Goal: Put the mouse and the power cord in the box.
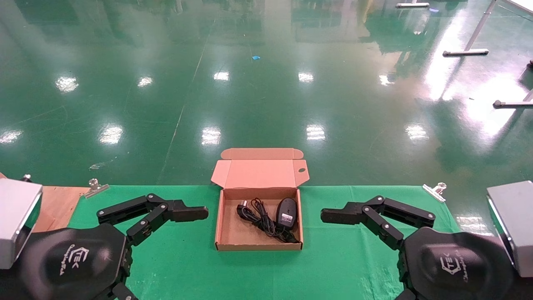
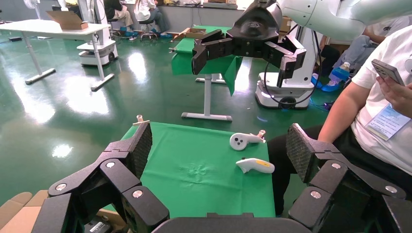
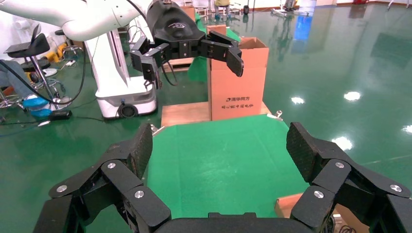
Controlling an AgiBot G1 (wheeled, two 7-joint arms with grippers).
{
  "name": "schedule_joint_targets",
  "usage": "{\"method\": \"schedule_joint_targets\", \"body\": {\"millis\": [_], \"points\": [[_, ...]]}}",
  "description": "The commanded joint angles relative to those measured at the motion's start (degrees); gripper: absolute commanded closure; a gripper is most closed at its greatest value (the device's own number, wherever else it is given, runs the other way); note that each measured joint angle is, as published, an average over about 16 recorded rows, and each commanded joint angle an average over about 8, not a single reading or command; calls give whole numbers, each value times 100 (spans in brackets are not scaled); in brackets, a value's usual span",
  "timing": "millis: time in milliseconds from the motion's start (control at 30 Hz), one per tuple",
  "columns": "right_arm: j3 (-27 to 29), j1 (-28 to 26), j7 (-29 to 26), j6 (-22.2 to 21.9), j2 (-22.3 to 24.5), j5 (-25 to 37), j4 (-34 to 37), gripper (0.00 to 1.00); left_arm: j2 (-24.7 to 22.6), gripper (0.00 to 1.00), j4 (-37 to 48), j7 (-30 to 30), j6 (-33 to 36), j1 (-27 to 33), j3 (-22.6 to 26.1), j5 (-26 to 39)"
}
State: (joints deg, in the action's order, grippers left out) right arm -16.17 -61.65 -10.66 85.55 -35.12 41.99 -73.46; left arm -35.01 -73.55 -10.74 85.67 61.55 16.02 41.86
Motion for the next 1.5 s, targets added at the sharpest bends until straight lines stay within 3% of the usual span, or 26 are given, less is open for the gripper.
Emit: {"method": "schedule_joint_targets", "body": {"millis": [33, 1500], "points": [[0, 0, 0, 0, 0, 0, 0, 0, 0, 0, 0, 0, 0, 0, 0, 0], [0, -1, 0, 0, 0, 0, 0, 0, 0, 0, 0, 0, 0, 0, 0, -1]]}}
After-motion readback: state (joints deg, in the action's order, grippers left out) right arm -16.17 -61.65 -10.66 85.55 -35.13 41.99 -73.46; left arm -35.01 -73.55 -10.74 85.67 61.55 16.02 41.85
